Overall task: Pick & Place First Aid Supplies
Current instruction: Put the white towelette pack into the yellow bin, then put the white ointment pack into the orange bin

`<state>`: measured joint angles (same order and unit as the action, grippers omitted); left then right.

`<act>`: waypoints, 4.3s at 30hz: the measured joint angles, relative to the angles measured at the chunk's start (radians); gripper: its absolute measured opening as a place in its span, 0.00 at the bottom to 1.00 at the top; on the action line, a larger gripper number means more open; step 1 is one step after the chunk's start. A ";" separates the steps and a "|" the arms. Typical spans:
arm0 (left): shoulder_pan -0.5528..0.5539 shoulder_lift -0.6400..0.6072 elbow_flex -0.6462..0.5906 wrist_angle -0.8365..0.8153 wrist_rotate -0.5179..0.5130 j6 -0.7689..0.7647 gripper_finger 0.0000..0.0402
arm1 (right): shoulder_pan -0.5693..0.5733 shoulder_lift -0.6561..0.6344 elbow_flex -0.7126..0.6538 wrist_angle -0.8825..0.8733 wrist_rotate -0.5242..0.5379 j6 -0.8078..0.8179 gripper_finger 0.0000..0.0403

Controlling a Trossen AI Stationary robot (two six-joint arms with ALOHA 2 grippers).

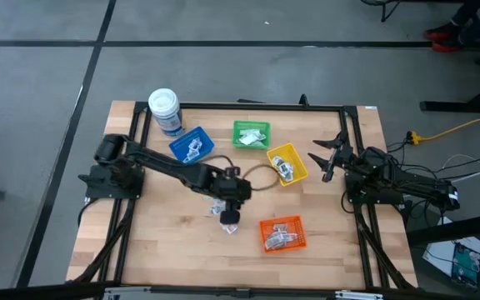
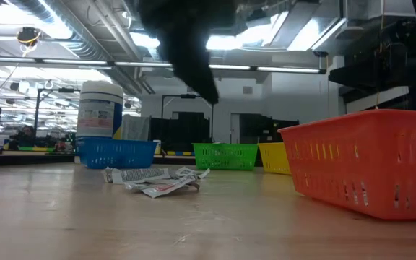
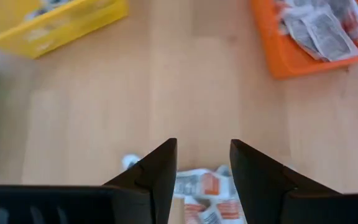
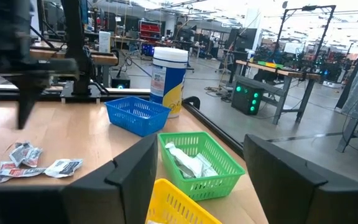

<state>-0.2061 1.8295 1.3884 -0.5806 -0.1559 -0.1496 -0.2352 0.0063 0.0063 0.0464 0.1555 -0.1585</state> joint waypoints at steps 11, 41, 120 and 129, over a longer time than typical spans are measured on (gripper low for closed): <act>0.118 -0.092 -0.252 0.128 0.012 -0.070 0.36 | 0.000 0.000 0.000 0.000 0.001 0.000 0.59; 0.295 0.049 -0.327 0.276 0.298 0.162 0.36 | 0.000 0.000 0.000 0.001 0.001 0.000 0.59; 0.379 0.282 0.200 0.571 0.099 0.358 0.02 | 0.000 0.002 0.000 0.000 0.001 0.000 0.59; 0.379 0.275 0.227 0.540 0.069 0.328 0.19 | 0.000 0.002 0.000 0.000 0.001 0.000 0.59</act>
<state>0.1726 2.1050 1.6154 -0.0402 -0.0868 0.1787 -0.2356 0.0086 0.0063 0.0467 0.1564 -0.1585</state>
